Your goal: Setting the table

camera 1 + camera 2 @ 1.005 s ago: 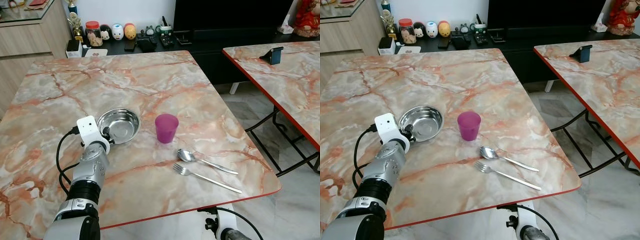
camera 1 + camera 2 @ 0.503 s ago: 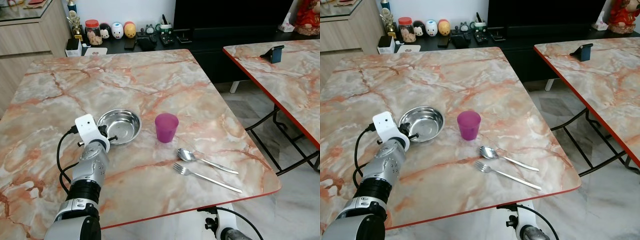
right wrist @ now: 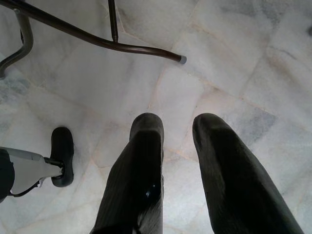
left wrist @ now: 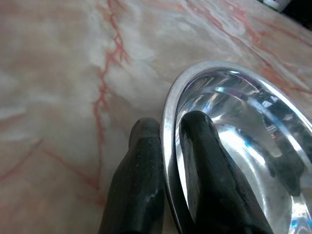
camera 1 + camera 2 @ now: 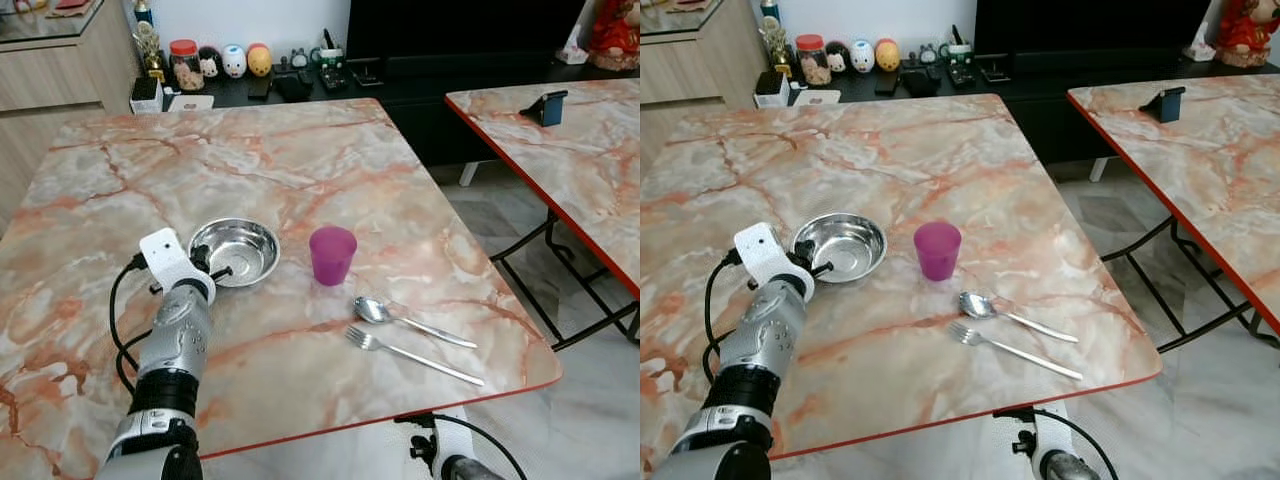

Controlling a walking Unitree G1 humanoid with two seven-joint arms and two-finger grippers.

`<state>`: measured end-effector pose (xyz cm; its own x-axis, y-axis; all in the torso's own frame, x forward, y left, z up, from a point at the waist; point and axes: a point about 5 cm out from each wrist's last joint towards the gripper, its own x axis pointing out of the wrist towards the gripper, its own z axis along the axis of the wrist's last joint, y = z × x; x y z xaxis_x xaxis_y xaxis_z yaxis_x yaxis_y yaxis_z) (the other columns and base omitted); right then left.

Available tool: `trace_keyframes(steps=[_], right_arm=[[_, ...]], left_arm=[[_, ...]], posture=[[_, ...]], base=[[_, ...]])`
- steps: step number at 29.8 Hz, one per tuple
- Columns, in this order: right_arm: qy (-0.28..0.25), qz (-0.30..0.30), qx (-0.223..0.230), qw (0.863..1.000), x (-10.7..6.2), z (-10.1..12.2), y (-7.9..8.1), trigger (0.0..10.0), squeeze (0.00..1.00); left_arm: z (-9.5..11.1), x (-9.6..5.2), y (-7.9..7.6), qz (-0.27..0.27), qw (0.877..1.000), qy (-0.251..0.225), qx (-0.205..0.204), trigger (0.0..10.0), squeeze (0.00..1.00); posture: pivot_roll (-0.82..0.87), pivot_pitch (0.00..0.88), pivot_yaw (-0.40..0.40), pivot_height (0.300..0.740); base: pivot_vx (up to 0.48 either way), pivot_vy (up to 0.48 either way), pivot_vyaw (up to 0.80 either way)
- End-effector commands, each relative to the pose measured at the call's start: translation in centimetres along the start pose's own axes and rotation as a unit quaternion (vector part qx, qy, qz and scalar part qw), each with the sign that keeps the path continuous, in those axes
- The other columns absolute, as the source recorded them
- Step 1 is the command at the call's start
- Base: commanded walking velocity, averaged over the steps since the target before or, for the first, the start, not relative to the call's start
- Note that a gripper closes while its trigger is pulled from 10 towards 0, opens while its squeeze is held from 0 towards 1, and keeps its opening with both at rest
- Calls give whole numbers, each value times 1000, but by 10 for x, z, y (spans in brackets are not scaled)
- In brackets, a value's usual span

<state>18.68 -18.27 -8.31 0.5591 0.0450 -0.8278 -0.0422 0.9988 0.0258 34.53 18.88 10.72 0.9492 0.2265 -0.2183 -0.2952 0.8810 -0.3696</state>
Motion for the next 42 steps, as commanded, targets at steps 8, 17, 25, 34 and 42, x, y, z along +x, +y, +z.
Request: trace_keyframes(steps=[8, 17, 25, 34, 42], right_arm=[[0, -3, -6, 1000, 0, 1, -4, 10000, 0], [1, -4, -8, 1000, -1, 1, -6, 10000, 0], [3, -5, -9, 1000, -1, 0, -7, 10000, 0], [3, -4, -11, 1000, -1, 0, -7, 10000, 0], [4, -4, -12, 1000, -1, -1, -7, 10000, 0]], left_arm=[[-4, -11, 0, -41, 998, -15, -51, 10000, 0], [3, -23, -5, -70, 990, -54, -105, 10000, 0], [27, -35, 8, -68, 982, -134, -114, 10000, 0], [42, -49, 7, -106, 980, -169, -21, 10000, 0], [49, -57, -1, -138, 974, -180, -3, 10000, 0]], posture=[[94, 0, -56, 740], [88, 0, -62, 740], [93, 0, -69, 740], [98, 0, -71, 740], [104, 0, -74, 740]], base=[[0, 0, 0], [0, 0, 0], [0, 0, 0], [0, 0, 0], [0, 0, 0]])
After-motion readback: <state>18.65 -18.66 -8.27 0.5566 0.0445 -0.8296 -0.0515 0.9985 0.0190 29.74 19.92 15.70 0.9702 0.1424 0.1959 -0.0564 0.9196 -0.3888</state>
